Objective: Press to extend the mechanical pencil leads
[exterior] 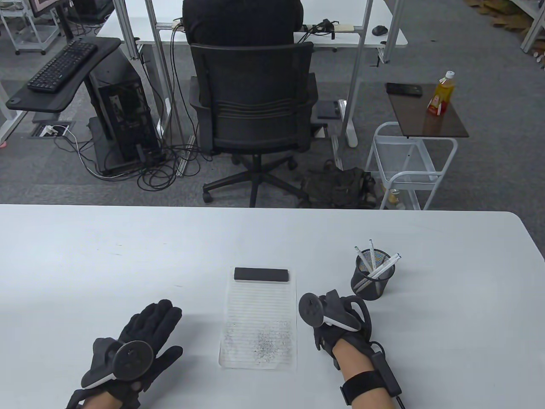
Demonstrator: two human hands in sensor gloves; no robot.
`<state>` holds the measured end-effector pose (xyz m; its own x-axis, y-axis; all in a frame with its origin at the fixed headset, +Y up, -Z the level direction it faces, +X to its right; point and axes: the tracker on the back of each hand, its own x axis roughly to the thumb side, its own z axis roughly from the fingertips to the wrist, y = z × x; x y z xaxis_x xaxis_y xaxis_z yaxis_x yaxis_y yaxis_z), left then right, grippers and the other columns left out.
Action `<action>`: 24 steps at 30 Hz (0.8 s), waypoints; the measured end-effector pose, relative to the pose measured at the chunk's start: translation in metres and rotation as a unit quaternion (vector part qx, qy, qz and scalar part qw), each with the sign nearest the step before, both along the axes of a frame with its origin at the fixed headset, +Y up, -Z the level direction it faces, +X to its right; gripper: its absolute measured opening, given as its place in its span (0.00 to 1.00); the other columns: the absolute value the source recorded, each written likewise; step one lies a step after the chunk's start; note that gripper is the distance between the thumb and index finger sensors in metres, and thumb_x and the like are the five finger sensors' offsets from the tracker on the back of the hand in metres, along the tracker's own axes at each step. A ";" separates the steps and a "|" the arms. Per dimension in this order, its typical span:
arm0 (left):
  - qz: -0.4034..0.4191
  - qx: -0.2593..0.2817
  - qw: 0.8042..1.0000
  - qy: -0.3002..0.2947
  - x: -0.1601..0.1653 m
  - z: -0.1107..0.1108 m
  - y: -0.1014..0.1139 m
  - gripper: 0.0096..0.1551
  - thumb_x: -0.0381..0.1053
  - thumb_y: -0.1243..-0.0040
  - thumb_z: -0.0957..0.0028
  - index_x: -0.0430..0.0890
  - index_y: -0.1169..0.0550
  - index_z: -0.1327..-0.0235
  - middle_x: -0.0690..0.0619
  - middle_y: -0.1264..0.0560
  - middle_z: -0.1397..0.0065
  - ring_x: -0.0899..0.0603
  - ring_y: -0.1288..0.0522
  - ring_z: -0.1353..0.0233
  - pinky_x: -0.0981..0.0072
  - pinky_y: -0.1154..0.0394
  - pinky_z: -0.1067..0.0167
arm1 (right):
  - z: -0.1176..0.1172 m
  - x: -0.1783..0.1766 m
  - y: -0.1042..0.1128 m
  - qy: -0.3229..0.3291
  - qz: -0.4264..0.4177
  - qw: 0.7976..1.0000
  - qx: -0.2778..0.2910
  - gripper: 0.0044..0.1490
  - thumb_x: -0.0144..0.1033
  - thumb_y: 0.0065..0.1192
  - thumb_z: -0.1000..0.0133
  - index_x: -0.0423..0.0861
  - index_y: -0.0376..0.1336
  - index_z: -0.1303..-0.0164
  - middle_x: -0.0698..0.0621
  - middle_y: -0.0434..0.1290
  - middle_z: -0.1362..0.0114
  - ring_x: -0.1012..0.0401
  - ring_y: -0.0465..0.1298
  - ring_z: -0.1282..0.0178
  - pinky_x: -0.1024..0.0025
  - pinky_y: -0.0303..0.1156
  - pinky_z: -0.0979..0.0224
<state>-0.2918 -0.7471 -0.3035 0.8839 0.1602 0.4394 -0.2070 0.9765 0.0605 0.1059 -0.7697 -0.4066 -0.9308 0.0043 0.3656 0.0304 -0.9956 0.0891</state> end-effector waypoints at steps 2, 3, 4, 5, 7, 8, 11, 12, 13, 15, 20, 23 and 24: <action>-0.001 -0.001 1.000 0.000 0.000 0.000 0.000 0.50 0.69 0.45 0.50 0.53 0.44 0.16 0.44 0.46 0.13 0.29 0.40 0.17 0.33 0.40 0.26 | 0.000 0.000 0.001 0.005 -0.009 1.000 0.015 0.24 0.28 0.80 0.52 0.38 0.78 0.45 0.41 0.81 0.44 0.41 0.83 0.44 0.36 0.76 0.38; -0.001 -0.001 1.000 0.000 0.000 0.000 0.000 0.50 0.69 0.45 0.50 0.53 0.44 0.16 0.44 0.46 0.13 0.29 0.40 0.17 0.33 0.40 0.26 | 0.000 0.000 0.001 0.004 -0.007 1.000 0.010 0.24 0.28 0.80 0.52 0.39 0.78 0.45 0.41 0.82 0.44 0.41 0.83 0.44 0.36 0.76 0.38; -0.002 -0.002 1.000 0.000 0.000 0.000 -0.001 0.50 0.69 0.45 0.50 0.53 0.44 0.16 0.44 0.46 0.13 0.29 0.40 0.17 0.33 0.40 0.26 | 0.000 0.000 0.001 0.003 -0.005 1.000 0.009 0.24 0.28 0.80 0.52 0.39 0.78 0.45 0.41 0.81 0.44 0.41 0.83 0.44 0.36 0.75 0.38; -0.002 -0.003 1.000 0.000 0.000 0.000 -0.001 0.50 0.69 0.45 0.50 0.53 0.44 0.16 0.44 0.46 0.13 0.29 0.40 0.16 0.33 0.40 0.26 | 0.001 0.000 0.002 0.001 -0.003 1.000 0.007 0.24 0.29 0.80 0.51 0.39 0.77 0.44 0.41 0.81 0.43 0.41 0.83 0.44 0.36 0.75 0.37; -0.002 -0.003 1.000 0.000 0.000 0.000 0.000 0.50 0.69 0.45 0.50 0.53 0.44 0.16 0.44 0.46 0.13 0.29 0.40 0.17 0.33 0.40 0.26 | 0.002 0.001 0.004 -0.002 -0.001 1.000 0.001 0.25 0.34 0.76 0.47 0.39 0.77 0.42 0.40 0.80 0.41 0.40 0.81 0.41 0.35 0.74 0.36; -0.002 -0.002 1.000 0.000 0.000 0.001 0.000 0.50 0.69 0.45 0.50 0.53 0.44 0.16 0.44 0.46 0.13 0.29 0.40 0.17 0.33 0.40 0.26 | 0.004 0.003 0.010 -0.008 -0.010 1.000 0.007 0.27 0.35 0.75 0.46 0.40 0.75 0.38 0.40 0.78 0.38 0.39 0.79 0.39 0.35 0.72 0.35; 0.000 0.001 1.000 0.000 0.000 0.000 0.001 0.50 0.69 0.45 0.50 0.53 0.44 0.16 0.44 0.46 0.13 0.29 0.40 0.17 0.33 0.40 0.26 | 0.008 0.013 0.039 -0.041 -0.046 0.995 0.082 0.32 0.38 0.75 0.45 0.40 0.71 0.32 0.39 0.75 0.34 0.37 0.75 0.35 0.34 0.70 0.33; 0.001 0.000 1.000 0.000 0.000 0.000 0.001 0.50 0.69 0.45 0.50 0.53 0.44 0.16 0.44 0.46 0.13 0.29 0.40 0.16 0.33 0.40 0.26 | 0.007 0.019 0.050 -0.063 -0.059 0.992 0.094 0.33 0.38 0.75 0.45 0.40 0.69 0.30 0.39 0.73 0.32 0.36 0.73 0.33 0.34 0.69 0.32; 0.001 -0.001 1.000 0.000 0.000 -0.001 0.001 0.50 0.69 0.45 0.50 0.53 0.44 0.16 0.44 0.46 0.13 0.29 0.40 0.16 0.33 0.40 0.26 | 0.005 0.028 0.065 -0.096 -0.074 0.987 0.106 0.34 0.39 0.75 0.44 0.40 0.68 0.28 0.38 0.71 0.30 0.36 0.72 0.32 0.33 0.67 0.31; 0.000 -0.002 1.000 0.001 -0.001 -0.002 0.000 0.50 0.69 0.45 0.50 0.53 0.44 0.16 0.44 0.46 0.13 0.29 0.40 0.16 0.33 0.40 0.26 | -0.002 0.043 0.086 -0.143 -0.092 0.977 0.127 0.35 0.39 0.75 0.43 0.40 0.67 0.27 0.38 0.70 0.29 0.35 0.70 0.31 0.32 0.65 0.30; -0.001 -0.003 1.000 0.007 -0.003 -0.002 0.000 0.50 0.69 0.45 0.50 0.53 0.44 0.16 0.44 0.46 0.13 0.29 0.40 0.16 0.33 0.40 0.26 | -0.036 0.074 0.110 -0.250 -0.069 0.958 0.120 0.37 0.41 0.76 0.43 0.39 0.66 0.26 0.37 0.70 0.29 0.35 0.70 0.31 0.32 0.64 0.30; 0.001 -0.001 1.000 0.010 -0.005 -0.002 0.001 0.50 0.69 0.45 0.50 0.52 0.44 0.16 0.44 0.46 0.13 0.29 0.40 0.17 0.33 0.40 0.26 | -0.052 0.075 0.102 -0.279 -0.038 0.953 0.110 0.38 0.43 0.77 0.44 0.38 0.67 0.27 0.38 0.71 0.30 0.36 0.71 0.32 0.33 0.65 0.30; 0.001 -0.001 1.000 0.011 -0.005 -0.002 0.001 0.49 0.69 0.45 0.50 0.53 0.44 0.16 0.44 0.46 0.13 0.29 0.40 0.17 0.33 0.40 0.26 | -0.056 0.075 0.100 -0.285 -0.032 0.952 0.110 0.38 0.43 0.77 0.44 0.38 0.67 0.28 0.38 0.71 0.31 0.36 0.71 0.33 0.33 0.65 0.30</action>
<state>-0.2969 -0.7463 -0.3057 0.8930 0.1628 0.4197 -0.2074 0.9762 0.0626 0.1811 -0.6699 -0.4625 -0.9787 0.0495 -0.1991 -0.0219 -0.9901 -0.1383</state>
